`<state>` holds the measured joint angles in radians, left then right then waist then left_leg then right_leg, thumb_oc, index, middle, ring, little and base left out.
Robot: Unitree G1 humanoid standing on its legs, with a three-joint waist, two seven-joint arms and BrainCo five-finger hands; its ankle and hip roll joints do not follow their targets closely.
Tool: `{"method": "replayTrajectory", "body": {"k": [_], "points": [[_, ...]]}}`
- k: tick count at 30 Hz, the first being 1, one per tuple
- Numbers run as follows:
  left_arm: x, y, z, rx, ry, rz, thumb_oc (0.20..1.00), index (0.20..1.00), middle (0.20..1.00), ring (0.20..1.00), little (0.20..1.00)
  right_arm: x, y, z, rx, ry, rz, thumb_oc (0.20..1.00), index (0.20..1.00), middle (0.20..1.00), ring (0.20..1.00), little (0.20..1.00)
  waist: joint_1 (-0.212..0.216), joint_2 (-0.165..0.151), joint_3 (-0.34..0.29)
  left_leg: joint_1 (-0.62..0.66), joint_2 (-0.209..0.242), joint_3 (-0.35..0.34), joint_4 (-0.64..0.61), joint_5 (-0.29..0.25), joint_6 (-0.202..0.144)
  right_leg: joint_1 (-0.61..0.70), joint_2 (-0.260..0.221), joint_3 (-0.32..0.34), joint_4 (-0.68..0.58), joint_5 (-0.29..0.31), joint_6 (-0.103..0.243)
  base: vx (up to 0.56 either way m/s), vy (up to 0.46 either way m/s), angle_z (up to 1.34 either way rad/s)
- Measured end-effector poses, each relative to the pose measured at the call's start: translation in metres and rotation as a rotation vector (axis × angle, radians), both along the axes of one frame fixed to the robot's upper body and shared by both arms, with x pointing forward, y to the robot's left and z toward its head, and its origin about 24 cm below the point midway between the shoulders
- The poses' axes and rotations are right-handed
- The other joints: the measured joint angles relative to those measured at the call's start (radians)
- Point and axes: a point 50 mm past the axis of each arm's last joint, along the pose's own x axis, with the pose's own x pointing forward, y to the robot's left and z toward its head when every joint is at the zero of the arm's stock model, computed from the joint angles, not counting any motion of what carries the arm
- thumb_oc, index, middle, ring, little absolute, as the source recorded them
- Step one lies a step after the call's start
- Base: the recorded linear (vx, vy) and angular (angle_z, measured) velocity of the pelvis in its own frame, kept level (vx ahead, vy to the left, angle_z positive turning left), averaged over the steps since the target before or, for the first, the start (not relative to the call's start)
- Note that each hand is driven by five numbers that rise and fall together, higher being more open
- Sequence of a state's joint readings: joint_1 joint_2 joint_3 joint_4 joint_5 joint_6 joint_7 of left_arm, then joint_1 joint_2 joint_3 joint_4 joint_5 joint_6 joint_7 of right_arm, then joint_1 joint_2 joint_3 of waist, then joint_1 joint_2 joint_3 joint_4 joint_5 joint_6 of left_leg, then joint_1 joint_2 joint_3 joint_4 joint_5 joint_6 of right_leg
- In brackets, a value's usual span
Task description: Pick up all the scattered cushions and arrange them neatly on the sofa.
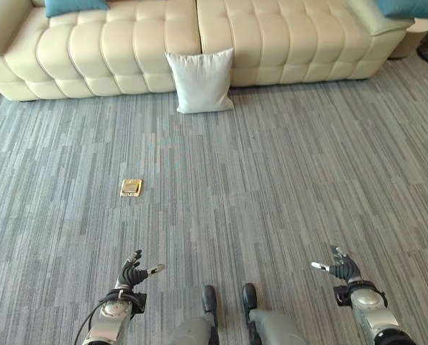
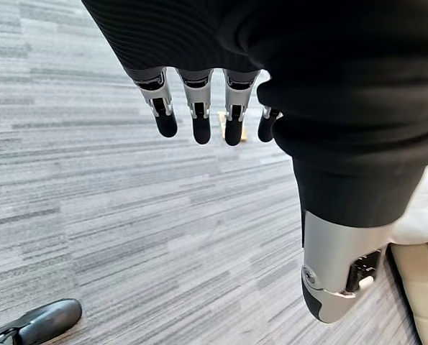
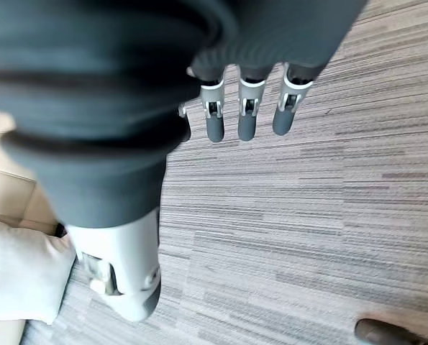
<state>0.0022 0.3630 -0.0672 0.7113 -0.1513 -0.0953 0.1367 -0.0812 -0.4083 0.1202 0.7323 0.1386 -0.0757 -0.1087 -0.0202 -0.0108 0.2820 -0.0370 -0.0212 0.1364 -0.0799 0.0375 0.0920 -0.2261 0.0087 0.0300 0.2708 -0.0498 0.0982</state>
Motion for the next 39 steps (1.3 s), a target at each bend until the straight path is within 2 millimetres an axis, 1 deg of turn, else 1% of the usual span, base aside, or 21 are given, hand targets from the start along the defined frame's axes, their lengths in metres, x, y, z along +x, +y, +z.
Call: {"method": "replayTrajectory", "body": {"k": [2, 5, 8, 10, 11, 13, 15, 16, 17, 19, 21, 23, 24, 25, 29, 32, 34, 35, 36, 38, 39], "points": [[0.003, 0.000, 0.002, 0.008, -0.011, 0.004, 1.000, 1.000, 1.000, 1.000, 1.000, 0.007, 0.008, 0.007, 0.003, -0.041, 0.041, 1.000, 1.000, 1.000, 1.000, 1.000, -0.002, 0.005, 0.011, 0.007, 0.000, 0.003, 0.000, -0.017, -0.004, -0.102, -0.024, -0.065, 0.022, -0.036, -0.006, 0.26, -0.067, -0.02], [0.006, -0.002, 0.003, 0.007, -0.019, 0.012, 1.000, 1.000, 1.000, 1.000, 1.000, 0.007, 0.014, 0.009, 0.011, -0.060, 0.055, 1.000, 1.000, 1.000, 1.000, 1.000, -0.019, -0.008, 0.035, 0.053, -0.013, -0.021, 0.014, -0.063, -0.020, -0.199, -0.064, -0.115, -0.148, 0.040, 0.020, 0.42, -0.147, 0.24], [0.001, -0.003, -0.001, 0.005, -0.003, 0.010, 1.000, 1.000, 1.000, 1.000, 1.000, -0.002, 0.014, 0.003, 0.018, -0.033, 0.039, 1.000, 1.000, 1.000, 1.000, 1.000, -0.045, -0.020, 0.033, 0.105, -0.017, -0.088, 0.049, -0.132, -0.045, -0.192, -0.090, -0.114, -0.235, 0.063, 0.015, 0.44, -0.254, 0.67], [-0.001, -0.006, -0.002, 0.005, 0.004, -0.004, 1.000, 1.000, 1.000, 1.000, 1.000, -0.018, 0.012, -0.007, 0.020, 0.012, 0.025, 1.000, 1.000, 1.000, 1.000, 1.000, -0.064, -0.028, 0.016, 0.146, -0.009, -0.149, 0.058, -0.168, -0.067, -0.153, -0.092, -0.107, -0.188, 0.056, 0.009, 0.29, -0.212, 0.96], [-0.010, -0.007, -0.008, -0.004, 0.028, 0.001, 1.000, 1.000, 1.000, 1.000, 1.000, -0.025, 0.008, -0.012, 0.015, 0.049, 0.012, 1.000, 1.000, 1.000, 1.000, 1.000, -0.055, -0.002, -0.003, 0.181, 0.027, -0.161, 0.068, -0.187, -0.101, -0.136, -0.061, -0.116, -0.170, 0.154, -0.027, 0.28, -0.278, 0.62], [-0.015, -0.011, -0.014, -0.019, 0.052, 0.009, 1.000, 1.000, 1.000, 1.000, 1.000, -0.025, 0.004, -0.015, 0.013, 0.061, -0.012, 1.000, 1.000, 1.000, 1.000, 1.000, -0.059, 0.010, -0.013, 0.133, 0.061, -0.152, 0.221, -0.217, -0.155, -0.105, -0.042, -0.155, -0.165, 0.189, -0.075, 0.31, -0.312, 0.27], [-0.017, -0.017, -0.016, -0.037, 0.061, -0.007, 1.000, 1.000, 1.000, 1.000, 1.000, -0.022, 0.000, -0.011, 0.002, 0.050, -0.014, 1.000, 1.000, 1.000, 1.000, 1.000, -0.054, 0.029, -0.025, 0.067, 0.089, -0.153, 0.411, -0.215, -0.157, -0.062, -0.011, -0.168, -0.171, 0.164, -0.130, 0.23, -0.232, 0.06], [-0.018, -0.017, -0.017, -0.035, 0.063, -0.013, 1.000, 1.000, 1.000, 1.000, 1.000, -0.016, -0.001, -0.007, -0.007, 0.034, -0.008, 1.000, 1.000, 1.000, 1.000, 1.000, -0.049, 0.030, -0.026, -0.038, 0.111, -0.129, 0.645, -0.187, -0.185, -0.025, 0.012, -0.164, -0.181, 0.148, -0.191, 0.22, -0.170, -0.13], [-0.014, -0.019, -0.015, -0.033, 0.054, -0.030, 1.000, 1.000, 1.000, 1.000, 1.000, -0.007, -0.002, -0.001, -0.014, 0.004, -0.003, 1.000, 1.000, 1.000, 1.000, 1.000, -0.043, 0.031, -0.028, -0.127, 0.116, -0.125, 0.763, -0.196, -0.186, -0.006, 0.026, -0.152, -0.192, 0.133, -0.214, 0.24, -0.115, -0.17], [0.000, -0.022, -0.008, -0.034, 0.018, -0.052, 1.000, 1.000, 1.000, 1.000, 1.000, 0.005, -0.003, 0.008, -0.012, -0.034, -0.008, 1.000, 1.000, 1.000, 1.000, 1.000, -0.040, 0.010, -0.015, -0.229, 0.099, -0.076, 0.710, -0.206, -0.168, 0.043, 0.025, -0.140, -0.229, 0.130, -0.226, 0.29, -0.079, -0.14], [0.006, -0.022, -0.003, -0.033, -0.007, -0.058, 1.000, 1.000, 1.000, 1.000, 1.000, 0.006, -0.002, 0.009, -0.006, -0.043, -0.012, 1.000, 1.000, 1.000, 1.000, 1.000, -0.040, -0.007, -0.005, -0.243, 0.102, 0.002, 0.491, -0.194, -0.165, 0.141, 0.025, -0.142, -0.296, 0.119, -0.212, 0.29, -0.024, -0.07], [0.006, -0.022, -0.002, -0.032, -0.016, -0.062, 1.000, 1.000, 1.000, 1.000, 1.000, 0.004, -0.003, 0.007, 0.003, -0.036, -0.020, 1.000, 1.000, 1.000, 1.000, 1.000, -0.030, -0.013, -0.004, -0.244, 0.097, 0.015, 0.265, -0.122, -0.170, 0.209, 0.037, -0.142, -0.335, 0.111, -0.196, 0.38, 0.011, -0.33], [0.001, -0.020, -0.005, -0.031, 0.001, -0.054, 1.000, 1.000, 1.000, 1.000, 1.000, 0.004, -0.002, 0.005, 0.006, -0.030, -0.024, 1.000, 1.000, 1.000, 1.000, 1.000, -0.016, -0.009, -0.006, -0.261, 0.103, 0.008, 0.139, -0.045, -0.190, 0.249, 0.056, -0.135, -0.352, 0.090, -0.180, 0.36, 0.024, -0.53], [0.000, -0.019, -0.008, -0.030, 0.016, -0.049, 1.000, 1.000, 1.000, 1.000, 1.000, 0.004, -0.002, 0.003, 0.003, -0.017, -0.024, 1.000, 1.000, 1.000, 1.000, 1.000, -0.016, -0.005, -0.006, -0.277, 0.107, 0.009, 0.098, -0.016, -0.189, 0.269, 0.065, -0.134, -0.352, 0.078, -0.180, 0.36, 0.043, -0.49], [-0.007, -0.016, -0.014, -0.022, 0.062, -0.038, 1.000, 1.000, 1.000, 1.000, 1.000, -0.009, -0.004, -0.006, -0.006, 0.026, -0.043, 1.000, 1.000, 1.000, 1.000, 1.000, -0.001, -0.016, -0.008, -0.324, 0.092, 0.016, 0.056, 0.075, -0.160, 0.348, 0.091, -0.135, -0.352, 0.056, -0.151, 0.36, 0.112, -0.34], [-0.007, -0.017, -0.015, -0.026, 0.066, -0.038, 1.000, 1.000, 1.000, 1.000, 1.000, -0.011, -0.004, -0.007, -0.010, 0.040, -0.049, 1.000, 1.000, 1.000, 1.000, 1.000, -0.001, -0.022, -0.010, -0.321, 0.076, 0.074, 0.049, 0.094, -0.134, 0.418, 0.087, -0.102, -0.352, 0.009, -0.081, 0.44, 0.226, -0.29], [-0.011, -0.017, -0.017, -0.029, 0.079, -0.039, 1.000, 1.000, 1.000, 1.000, 1.000, -0.017, -0.004, -0.012, -0.024, 0.066, -0.036, 1.000, 1.000, 1.000, 1.000, 1.000, -0.002, -0.016, -0.037, -0.310, 0.060, 0.103, 0.128, 0.081, -0.068, 0.478, 0.089, -0.061, -0.352, -0.016, -0.048, 0.38, 0.248, -0.42], [-0.018, -0.018, -0.020, -0.032, 0.096, -0.038, 1.000, 1.000, 1.000, 1.000, 1.000, -0.021, -0.006, -0.012, -0.036, 0.072, -0.028, 1.000, 1.000, 1.000, 1.000, 1.000, 0.001, 0.007, -0.066, -0.302, 0.052, 0.095, 0.144, 0.086, -0.016, 0.494, 0.105, -0.055, -0.351, -0.025, -0.046, 0.36, 0.248, -0.32], [-0.020, -0.018, -0.021, -0.033, 0.102, -0.038, 1.000, 1.000, 1.000, 1.000, 1.000, -0.025, -0.008, -0.013, -0.042, 0.084, -0.029, 1.000, 1.000, 1.000, 1.000, 1.000, 0.000, 0.023, -0.085, -0.282, 0.048, 0.096, 0.142, 0.073, 0.006, 0.509, 0.117, -0.045, -0.347, -0.040, -0.033, 0.34, 0.258, -0.29], [-0.022, -0.011, -0.022, -0.015, 0.122, -0.035, 1.000, 1.000, 1.000, 1.000, 1.000, -0.043, 0.001, -0.027, -0.008, 0.145, -0.027, 1.000, 1.000, 1.000, 1.000, 1.000, -0.001, -0.015, -0.105, -0.224, 0.020, 0.079, 0.138, 0.121, 0.064, 0.479, 0.088, -0.037, -0.161, -0.118, -0.036, 0.29, 0.253, -0.07], [-0.020, -0.013, -0.020, -0.019, 0.111, -0.043, 1.000, 1.000, 1.000, 1.000, 1.000, -0.050, 0.002, -0.031, -0.001, 0.163, -0.027, 1.000, 1.000, 1.000, 1.000, 1.000, -0.003, -0.022, -0.112, -0.185, 0.004, 0.068, 0.103, 0.126, 0.057, 0.429, 0.063, -0.038, -0.048, -0.170, -0.042, 0.23, 0.233, 0.13]]}}
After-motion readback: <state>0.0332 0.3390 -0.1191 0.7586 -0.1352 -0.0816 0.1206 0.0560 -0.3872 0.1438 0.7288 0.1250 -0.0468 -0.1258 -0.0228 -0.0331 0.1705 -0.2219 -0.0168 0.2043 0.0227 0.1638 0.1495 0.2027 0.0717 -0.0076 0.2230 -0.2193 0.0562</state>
